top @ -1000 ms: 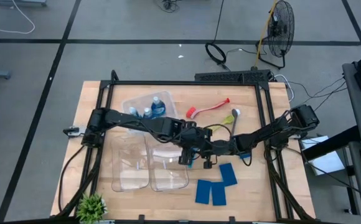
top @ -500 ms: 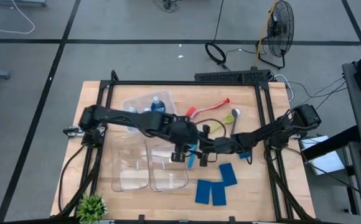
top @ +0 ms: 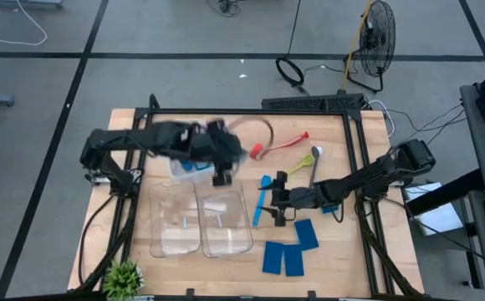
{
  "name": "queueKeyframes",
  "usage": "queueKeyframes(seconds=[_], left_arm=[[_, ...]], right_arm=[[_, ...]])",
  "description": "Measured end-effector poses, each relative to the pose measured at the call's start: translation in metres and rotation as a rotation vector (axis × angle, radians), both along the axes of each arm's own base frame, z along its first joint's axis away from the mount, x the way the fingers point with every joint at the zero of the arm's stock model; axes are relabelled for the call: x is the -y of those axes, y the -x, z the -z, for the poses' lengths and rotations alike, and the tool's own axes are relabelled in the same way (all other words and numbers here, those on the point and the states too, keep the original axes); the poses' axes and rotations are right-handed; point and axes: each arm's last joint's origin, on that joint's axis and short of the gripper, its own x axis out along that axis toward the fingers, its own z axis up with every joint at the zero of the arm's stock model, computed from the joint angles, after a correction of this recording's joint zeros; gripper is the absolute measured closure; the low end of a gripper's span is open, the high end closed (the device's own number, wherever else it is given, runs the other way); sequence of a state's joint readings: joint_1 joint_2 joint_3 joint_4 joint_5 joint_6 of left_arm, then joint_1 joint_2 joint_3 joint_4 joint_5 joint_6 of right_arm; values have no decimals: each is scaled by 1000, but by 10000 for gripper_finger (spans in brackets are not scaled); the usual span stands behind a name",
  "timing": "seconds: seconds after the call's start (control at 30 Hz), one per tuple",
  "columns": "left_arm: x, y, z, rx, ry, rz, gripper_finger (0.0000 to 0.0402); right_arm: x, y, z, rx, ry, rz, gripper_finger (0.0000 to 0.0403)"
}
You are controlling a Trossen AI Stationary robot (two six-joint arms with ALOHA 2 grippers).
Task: Pick & Place Kitchen Sink Supplies
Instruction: Put the blue dishwashing liquid bottle into the white transparent bin
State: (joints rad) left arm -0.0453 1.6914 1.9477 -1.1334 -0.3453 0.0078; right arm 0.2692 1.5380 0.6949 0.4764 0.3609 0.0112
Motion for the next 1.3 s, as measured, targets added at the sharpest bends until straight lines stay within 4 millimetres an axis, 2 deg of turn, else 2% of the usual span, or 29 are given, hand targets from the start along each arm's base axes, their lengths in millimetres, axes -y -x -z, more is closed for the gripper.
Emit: queueKeyframes(seconds=[0.13,0.27,0.4,0.57,0.77,0.97,1.3], left_arm=[[-31,13,9,-113,14,-160,231],[-61,16,24,-178,103,-223,231],[-84,14,48,-211,159,-231,231],[-104,12,84,-237,243,-230,231],[-115,11,122,-233,287,-209,231],[-120,11,151,-202,336,-171,231],[-119,14,182,-192,356,-156,231]], right_arm=[[-1,1,1,-17,9,-5,132],[-2,1,-3,4,4,-8,133],[-3,3,-1,-17,13,-13,134],[-3,4,1,-38,18,-16,135],[-3,4,0,-33,17,-15,138],[-3,4,0,-33,15,-14,138],[-3,4,0,-32,15,-14,138]])
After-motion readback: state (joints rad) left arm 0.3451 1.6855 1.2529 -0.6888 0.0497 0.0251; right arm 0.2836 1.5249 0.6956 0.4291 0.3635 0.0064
